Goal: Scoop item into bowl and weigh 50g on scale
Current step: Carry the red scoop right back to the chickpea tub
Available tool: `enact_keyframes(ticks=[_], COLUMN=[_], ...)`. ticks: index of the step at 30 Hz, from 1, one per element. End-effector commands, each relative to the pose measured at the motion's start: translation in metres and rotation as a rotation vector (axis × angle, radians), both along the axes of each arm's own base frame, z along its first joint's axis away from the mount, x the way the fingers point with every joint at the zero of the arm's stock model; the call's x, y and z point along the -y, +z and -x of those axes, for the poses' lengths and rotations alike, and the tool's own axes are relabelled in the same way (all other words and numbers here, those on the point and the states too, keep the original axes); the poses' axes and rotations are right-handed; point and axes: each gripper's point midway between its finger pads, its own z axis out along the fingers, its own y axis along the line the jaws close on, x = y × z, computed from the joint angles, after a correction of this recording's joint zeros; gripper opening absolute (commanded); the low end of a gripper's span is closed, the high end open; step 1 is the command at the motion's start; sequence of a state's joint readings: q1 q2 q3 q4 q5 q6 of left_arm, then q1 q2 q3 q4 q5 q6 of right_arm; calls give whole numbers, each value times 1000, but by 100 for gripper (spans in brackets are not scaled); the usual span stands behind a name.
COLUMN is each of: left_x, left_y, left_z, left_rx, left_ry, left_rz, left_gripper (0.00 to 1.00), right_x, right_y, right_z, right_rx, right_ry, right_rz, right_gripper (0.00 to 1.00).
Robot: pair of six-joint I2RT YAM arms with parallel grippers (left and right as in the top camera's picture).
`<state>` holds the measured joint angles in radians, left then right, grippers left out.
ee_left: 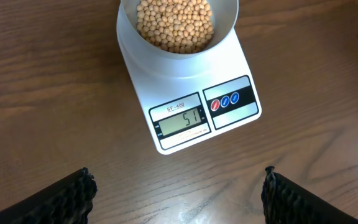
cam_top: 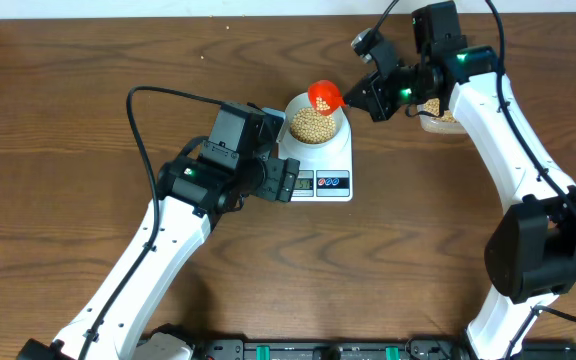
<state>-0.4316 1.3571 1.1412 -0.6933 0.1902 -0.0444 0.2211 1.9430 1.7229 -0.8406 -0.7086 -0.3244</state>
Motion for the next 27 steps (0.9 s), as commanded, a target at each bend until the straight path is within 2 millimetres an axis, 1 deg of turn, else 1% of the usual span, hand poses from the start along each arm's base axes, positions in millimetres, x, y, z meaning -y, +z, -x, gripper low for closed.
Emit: enact_keyframes(ticks=[1, 14, 18, 21, 23, 25, 27], left_x=[-1, -1, -1, -1, -1, -1, -1], left_y=[4, 4, 4, 4, 4, 4, 4], left_z=[2, 2, 2, 2, 2, 2, 2], left_rx=[11, 11, 11, 11, 11, 11, 11], left_ry=[-8, -8, -8, -8, -8, -8, -8], left_rz=[7, 7, 7, 7, 7, 7, 7], left_gripper=[88, 88, 88, 88, 88, 88, 88], right_x=[-1, 1, 7, 24, 40, 63, 92], right_y=[19, 20, 30, 43, 50, 54, 54], right_z=[3, 1, 0, -2, -4, -7, -10], right_rx=[22, 3, -20, -48, -67, -86, -110], right_ry=[5, -21, -23, -31, -50, -88, -154], right_rz=[-37, -48, -126, -227, -285, -327, -345], right_gripper=[1, 1, 1, 1, 1, 1, 1])
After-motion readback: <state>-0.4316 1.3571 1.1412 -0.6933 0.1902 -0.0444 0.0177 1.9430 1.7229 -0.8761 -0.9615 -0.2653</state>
